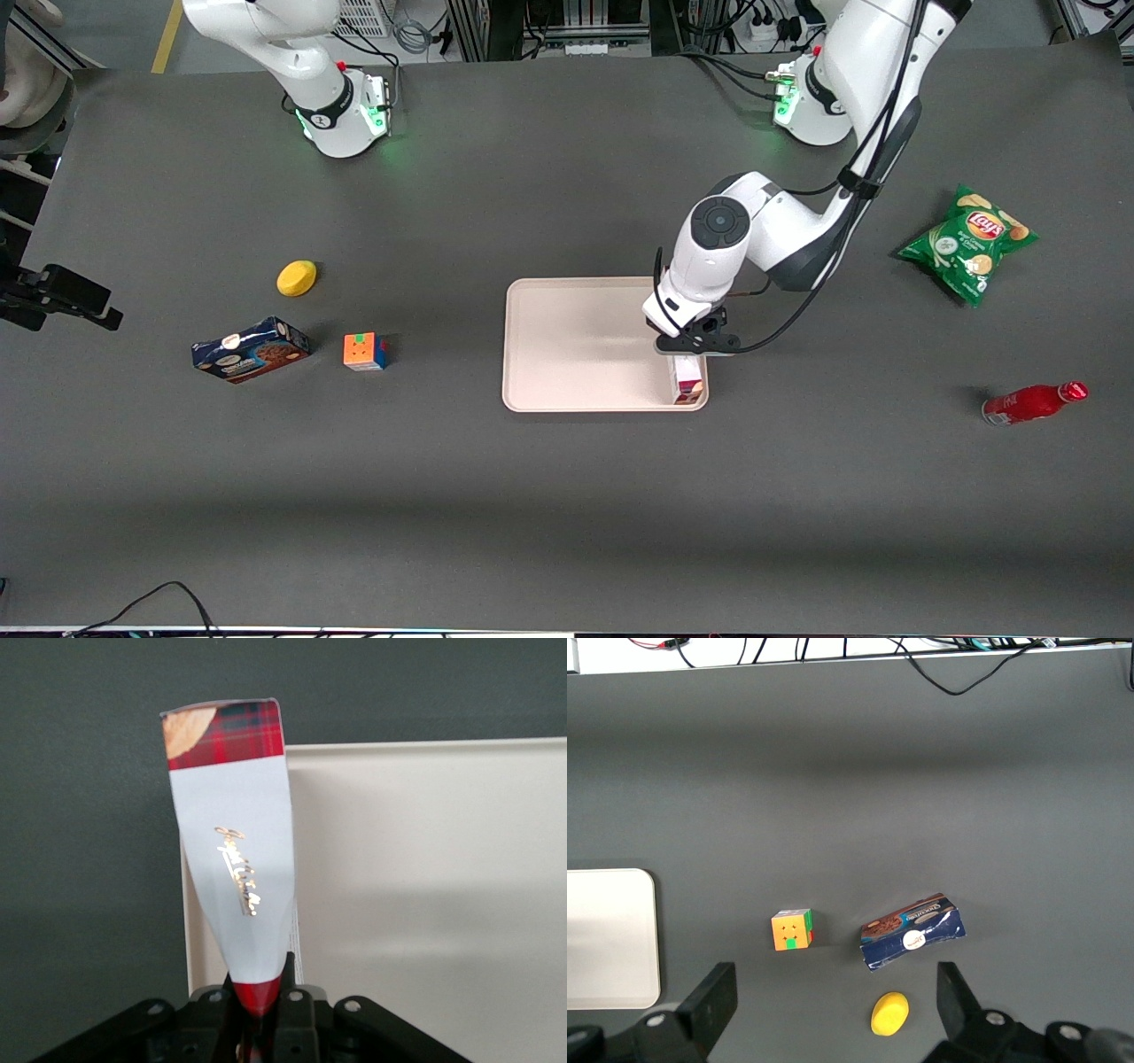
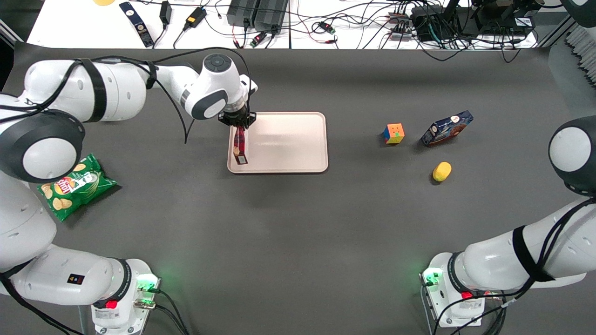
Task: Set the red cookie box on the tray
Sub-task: 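Lower the held cookie box upright onto the tray's edge, then open the left gripper and release the cookie box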
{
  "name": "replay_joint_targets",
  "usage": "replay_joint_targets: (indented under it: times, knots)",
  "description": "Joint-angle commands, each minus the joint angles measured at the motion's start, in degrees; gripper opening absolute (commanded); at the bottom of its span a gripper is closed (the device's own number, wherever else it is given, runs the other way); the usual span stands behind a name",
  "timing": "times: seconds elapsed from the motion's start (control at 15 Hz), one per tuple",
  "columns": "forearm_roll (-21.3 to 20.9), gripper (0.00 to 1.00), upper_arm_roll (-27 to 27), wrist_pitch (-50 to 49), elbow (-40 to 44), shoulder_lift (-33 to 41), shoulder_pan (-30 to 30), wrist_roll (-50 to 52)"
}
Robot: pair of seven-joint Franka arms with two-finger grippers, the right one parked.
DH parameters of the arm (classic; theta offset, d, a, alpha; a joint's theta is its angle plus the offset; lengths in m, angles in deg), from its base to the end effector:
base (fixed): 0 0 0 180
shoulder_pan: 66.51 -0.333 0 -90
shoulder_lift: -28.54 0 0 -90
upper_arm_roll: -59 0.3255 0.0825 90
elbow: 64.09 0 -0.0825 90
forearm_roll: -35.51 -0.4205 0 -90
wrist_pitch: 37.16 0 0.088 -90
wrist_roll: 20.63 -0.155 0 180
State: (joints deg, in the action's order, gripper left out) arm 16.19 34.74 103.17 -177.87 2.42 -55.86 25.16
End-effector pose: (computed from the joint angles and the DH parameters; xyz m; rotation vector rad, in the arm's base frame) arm 0.5364 -0.3627 0.1906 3.1287 -0.0325 0.1186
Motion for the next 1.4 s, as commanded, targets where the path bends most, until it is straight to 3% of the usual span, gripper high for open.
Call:
replay_joint_targets:
  times: [0.0,0.67,0.73,0.8,0.87,0.93,1.33]
  knots:
    - [-2.65,0.00,0.62,0.56,-0.22,-0.68,1.04,1.76]
    - [-2.65,0.00,1.14,1.70,-0.31,-1.74,1.13,1.59]
    - [-2.74,0.13,1.32,2.05,-0.31,-1.74,1.13,1.50]
    - [-2.74,0.46,1.50,2.66,-0.31,-1.83,1.13,1.41]
    - [-2.74,0.91,1.50,2.84,-0.31,-1.91,1.13,1.41]
    - [-2.74,1.00,1.58,2.93,-0.31,-1.92,1.13,1.32]
    - [-1.78,1.00,1.59,1.44,0.31,3.34,-0.09,0.01]
